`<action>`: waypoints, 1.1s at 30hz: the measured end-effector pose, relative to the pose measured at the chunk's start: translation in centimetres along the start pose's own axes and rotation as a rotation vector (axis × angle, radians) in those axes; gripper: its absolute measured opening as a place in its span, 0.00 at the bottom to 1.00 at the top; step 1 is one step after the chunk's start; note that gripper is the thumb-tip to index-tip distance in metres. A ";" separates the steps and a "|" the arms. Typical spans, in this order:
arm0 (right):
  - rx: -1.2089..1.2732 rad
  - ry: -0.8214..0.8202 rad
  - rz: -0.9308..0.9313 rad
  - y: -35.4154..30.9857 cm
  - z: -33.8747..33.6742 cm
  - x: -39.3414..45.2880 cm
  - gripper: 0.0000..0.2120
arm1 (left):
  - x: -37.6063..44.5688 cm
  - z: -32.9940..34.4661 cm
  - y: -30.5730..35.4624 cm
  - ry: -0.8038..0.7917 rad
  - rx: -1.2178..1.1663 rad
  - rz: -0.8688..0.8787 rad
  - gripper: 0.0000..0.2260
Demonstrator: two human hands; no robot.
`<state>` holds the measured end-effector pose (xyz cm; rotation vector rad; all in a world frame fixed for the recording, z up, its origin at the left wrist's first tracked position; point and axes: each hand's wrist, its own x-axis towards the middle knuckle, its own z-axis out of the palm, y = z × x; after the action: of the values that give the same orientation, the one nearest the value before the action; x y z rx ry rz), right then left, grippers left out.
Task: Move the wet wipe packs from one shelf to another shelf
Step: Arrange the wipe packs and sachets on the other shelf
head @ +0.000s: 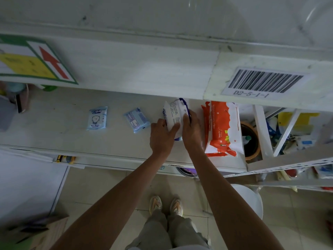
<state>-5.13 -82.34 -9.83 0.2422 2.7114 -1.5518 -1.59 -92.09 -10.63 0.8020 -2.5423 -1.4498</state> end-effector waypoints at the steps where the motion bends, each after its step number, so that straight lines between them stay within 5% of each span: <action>1: 0.008 -0.003 -0.001 -0.1 -0.1 0.0 0.26 | -0.1 0.1 0.2 -0.009 -0.053 0.004 0.21; 6: 0.075 0.034 0.039 0.5 0.5 0.0 0.22 | 1.2 -0.3 0.7 -0.144 -0.226 0.004 0.21; 16: 0.205 -0.078 0.146 0.5 0.2 -0.3 0.32 | 3.1 -2.3 0.6 -0.291 -0.223 -0.002 0.22; 22: -0.205 0.007 -0.405 -2.7 1.3 -4.9 0.25 | 0.9 -7.3 -1.1 0.019 -0.083 0.081 0.17; 28: -0.322 -0.338 -0.456 -7.5 8.9 -3.7 0.22 | 3.3 -17.1 -4.9 0.207 0.303 0.109 0.08; 33: -0.642 -0.365 -0.307 -8.4 13.9 -1.9 0.27 | 7.6 -23.9 -8.6 0.208 0.430 -0.105 0.14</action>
<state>-5.41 -98.65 -9.55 -0.4338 2.8326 -0.5892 3.43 -117.71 -6.12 1.0921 -2.7110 -0.7893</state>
